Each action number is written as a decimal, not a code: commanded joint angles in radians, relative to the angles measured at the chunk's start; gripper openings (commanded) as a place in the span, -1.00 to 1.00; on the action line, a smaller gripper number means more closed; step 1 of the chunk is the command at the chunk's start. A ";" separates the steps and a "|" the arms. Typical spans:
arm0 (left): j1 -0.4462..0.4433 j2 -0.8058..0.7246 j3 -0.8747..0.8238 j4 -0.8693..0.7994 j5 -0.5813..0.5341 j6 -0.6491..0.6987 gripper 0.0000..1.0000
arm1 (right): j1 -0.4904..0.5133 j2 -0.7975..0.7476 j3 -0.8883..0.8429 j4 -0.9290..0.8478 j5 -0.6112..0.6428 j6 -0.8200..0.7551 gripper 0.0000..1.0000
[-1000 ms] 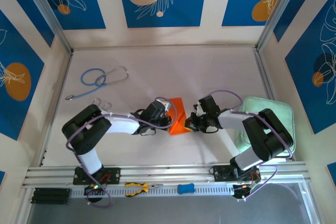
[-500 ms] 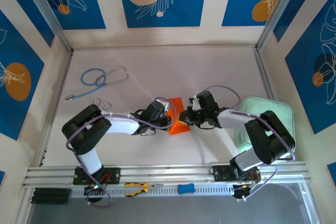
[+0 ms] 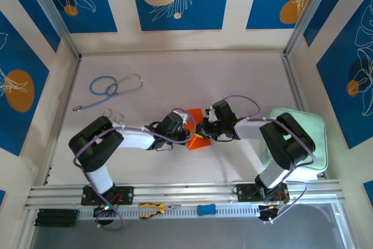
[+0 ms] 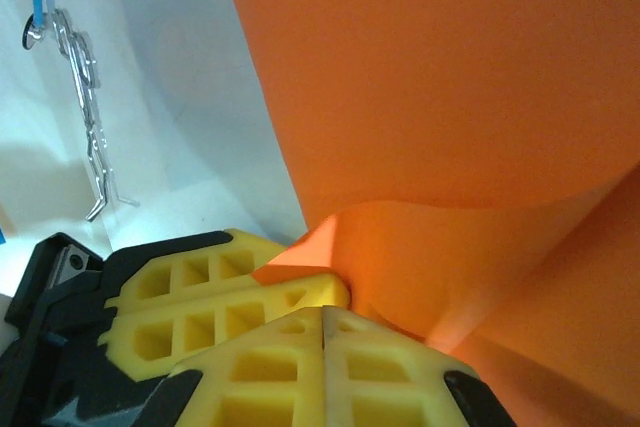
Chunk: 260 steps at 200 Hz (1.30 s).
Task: Fold a paper plane with a square sheet of paper (pick it up from the middle)
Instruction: Fold the triangle a second time at the center of the table.
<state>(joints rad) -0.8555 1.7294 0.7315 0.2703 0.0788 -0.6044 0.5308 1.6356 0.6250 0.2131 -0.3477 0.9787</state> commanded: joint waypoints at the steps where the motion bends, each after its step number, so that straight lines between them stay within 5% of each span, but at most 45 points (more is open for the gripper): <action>1: 0.008 0.016 -0.012 -0.011 0.018 -0.001 -1.00 | 0.009 0.021 0.014 0.007 -0.013 0.010 -1.00; 77: 0.009 0.036 0.000 -0.038 0.028 -0.002 -1.00 | -0.011 0.045 -0.083 0.048 0.019 0.024 -1.00; 147: 0.009 0.031 0.008 -0.067 0.026 0.007 -1.00 | -0.042 -0.036 0.004 -0.057 0.008 -0.042 -0.99; 260: 0.009 0.025 0.011 -0.082 0.021 0.015 -1.00 | -0.073 0.082 -0.006 -0.056 0.090 -0.064 -1.00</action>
<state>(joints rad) -0.8547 1.7344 0.7357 0.2661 0.0895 -0.6006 0.4522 1.6867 0.6556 0.1703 -0.3145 0.9348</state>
